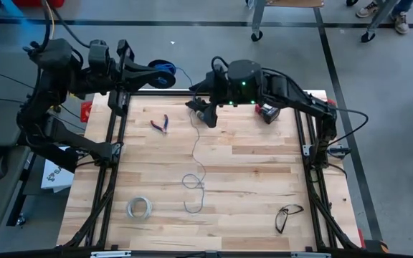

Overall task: Coil cords
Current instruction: Coil the blue wire onto the black spool

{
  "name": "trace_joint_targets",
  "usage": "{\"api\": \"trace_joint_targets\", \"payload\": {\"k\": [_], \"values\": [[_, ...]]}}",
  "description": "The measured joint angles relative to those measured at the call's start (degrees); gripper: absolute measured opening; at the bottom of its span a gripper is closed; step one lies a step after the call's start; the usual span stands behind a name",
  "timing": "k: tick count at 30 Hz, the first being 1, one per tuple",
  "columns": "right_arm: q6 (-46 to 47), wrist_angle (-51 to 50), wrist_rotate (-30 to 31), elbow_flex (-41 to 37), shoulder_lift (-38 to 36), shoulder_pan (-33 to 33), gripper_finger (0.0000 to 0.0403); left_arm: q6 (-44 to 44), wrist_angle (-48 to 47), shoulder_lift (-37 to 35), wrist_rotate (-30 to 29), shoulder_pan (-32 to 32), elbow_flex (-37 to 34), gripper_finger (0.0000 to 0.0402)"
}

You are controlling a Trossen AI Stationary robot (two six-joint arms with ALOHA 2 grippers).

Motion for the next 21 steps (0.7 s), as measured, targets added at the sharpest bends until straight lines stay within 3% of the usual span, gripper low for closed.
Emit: {"api": "trace_joint_targets", "payload": {"k": [6, 13, 18, 21], "values": [[-2.84, -0.85, -4.08, 0.00, -1.26, -0.49, 0.0243, -1.34, -1.61, -0.03, 1.95, 0.00, 0.00, 0.0000], [1.47, -4.50, -19.14, 0.00, -5.20, 0.30, 0.0243, -1.50, -2.31, 0.04, 1.17, 0.00, -0.02, 0.0000], [-1.56, -5.97, -9.24, 0.07, -6.73, 1.59, 0.0243, -4.69, 0.03, 1.30, 2.19, -0.04, 0.02, 0.0000], [-2.48, -5.36, -8.11, 0.00, -5.90, 1.35, 0.0243, -6.02, 0.77, 2.94, 4.53, -0.07, 0.00, 0.0000]]}}
